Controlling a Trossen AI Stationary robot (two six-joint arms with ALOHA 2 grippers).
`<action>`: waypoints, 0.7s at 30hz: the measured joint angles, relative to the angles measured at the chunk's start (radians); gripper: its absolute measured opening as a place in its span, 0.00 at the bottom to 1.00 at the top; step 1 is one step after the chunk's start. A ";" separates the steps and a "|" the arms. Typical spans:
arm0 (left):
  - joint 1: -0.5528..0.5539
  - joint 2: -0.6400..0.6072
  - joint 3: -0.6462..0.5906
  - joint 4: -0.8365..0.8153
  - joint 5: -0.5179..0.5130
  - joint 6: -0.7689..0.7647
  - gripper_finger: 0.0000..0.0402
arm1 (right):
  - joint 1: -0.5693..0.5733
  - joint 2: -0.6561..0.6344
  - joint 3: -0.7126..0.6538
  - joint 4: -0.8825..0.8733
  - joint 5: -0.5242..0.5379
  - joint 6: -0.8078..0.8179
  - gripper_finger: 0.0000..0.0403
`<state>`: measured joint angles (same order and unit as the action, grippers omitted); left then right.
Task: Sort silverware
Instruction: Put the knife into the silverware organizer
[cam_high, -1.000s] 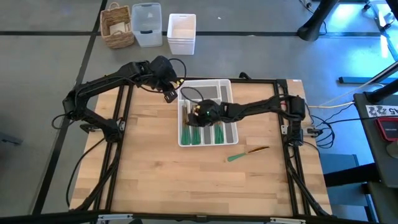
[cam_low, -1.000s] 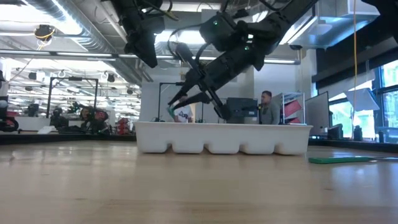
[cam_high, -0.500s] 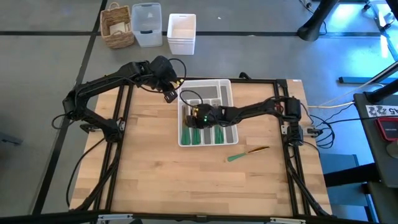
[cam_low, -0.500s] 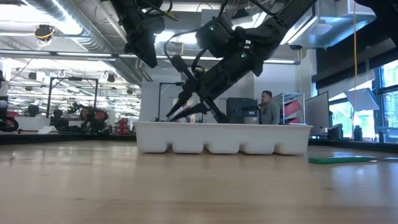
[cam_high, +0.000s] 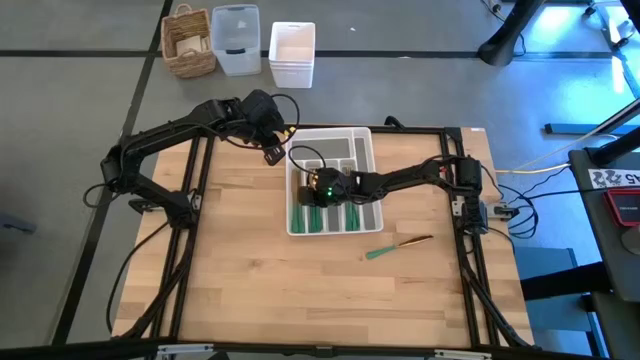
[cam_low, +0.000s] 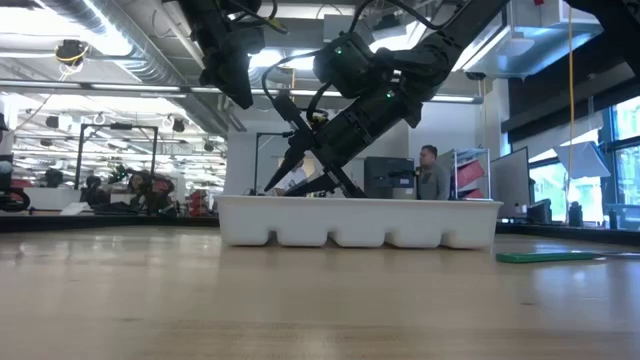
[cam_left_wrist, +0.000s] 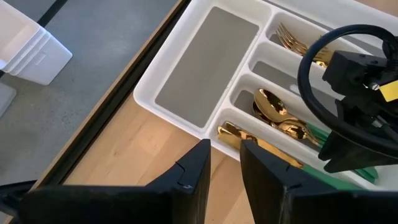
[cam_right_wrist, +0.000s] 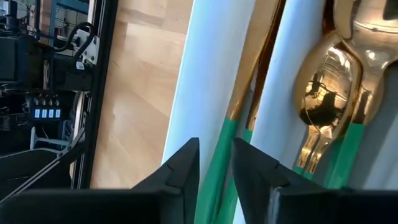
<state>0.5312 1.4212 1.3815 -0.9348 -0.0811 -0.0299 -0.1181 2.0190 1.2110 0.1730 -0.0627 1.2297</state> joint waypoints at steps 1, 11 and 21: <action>0.000 0.000 0.000 0.000 0.000 0.000 0.20 | 0.000 0.000 0.000 0.000 -0.003 0.000 0.24; -0.001 0.001 0.000 -0.001 0.033 -0.049 0.20 | -0.032 -0.135 0.000 -0.051 -0.047 -0.146 0.25; -0.099 0.002 0.000 0.004 0.130 -0.102 0.20 | -0.096 -0.521 0.000 -0.328 0.054 -0.385 0.25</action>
<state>0.4325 1.4227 1.3815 -0.9306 0.0493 -0.1317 -0.2136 1.4977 1.2114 -0.1548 -0.0091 0.8443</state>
